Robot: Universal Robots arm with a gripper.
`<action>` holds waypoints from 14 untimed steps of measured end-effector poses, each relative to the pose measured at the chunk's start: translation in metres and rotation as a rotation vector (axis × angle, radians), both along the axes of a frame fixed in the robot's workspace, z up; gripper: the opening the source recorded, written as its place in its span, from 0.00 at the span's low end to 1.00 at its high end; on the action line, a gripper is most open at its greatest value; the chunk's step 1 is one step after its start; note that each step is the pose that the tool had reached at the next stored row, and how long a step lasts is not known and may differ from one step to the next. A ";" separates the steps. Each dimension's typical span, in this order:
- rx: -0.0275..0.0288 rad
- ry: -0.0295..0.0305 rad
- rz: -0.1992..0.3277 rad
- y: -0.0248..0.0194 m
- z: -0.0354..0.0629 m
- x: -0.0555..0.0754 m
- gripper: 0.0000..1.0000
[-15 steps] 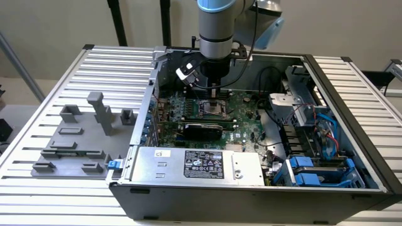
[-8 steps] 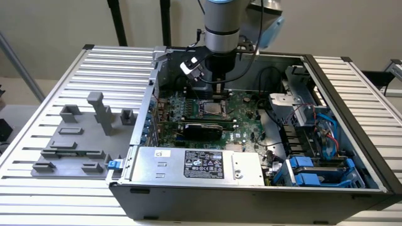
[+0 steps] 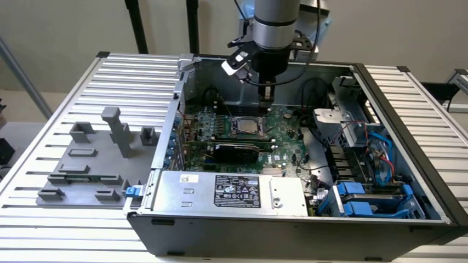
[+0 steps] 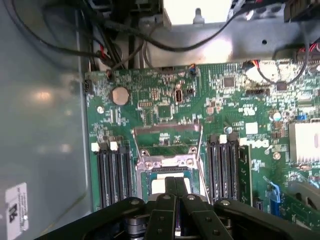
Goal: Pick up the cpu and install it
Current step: 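Close the cpu cover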
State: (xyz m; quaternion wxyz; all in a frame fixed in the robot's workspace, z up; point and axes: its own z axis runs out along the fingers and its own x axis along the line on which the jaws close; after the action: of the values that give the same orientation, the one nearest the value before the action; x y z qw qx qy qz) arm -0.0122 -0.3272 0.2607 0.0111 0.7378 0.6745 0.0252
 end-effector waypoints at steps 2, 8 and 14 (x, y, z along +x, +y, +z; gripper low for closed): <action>0.0008 0.0026 0.000 -0.0003 0.0025 0.009 0.11; 0.0022 0.0068 0.001 -0.0008 0.0046 0.036 0.11; 0.0024 0.0099 0.002 -0.0013 0.0049 0.064 0.11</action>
State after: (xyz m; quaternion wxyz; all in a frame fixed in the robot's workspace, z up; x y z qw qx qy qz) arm 0.0513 -0.3286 0.2656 0.0069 0.7373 0.6751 0.0224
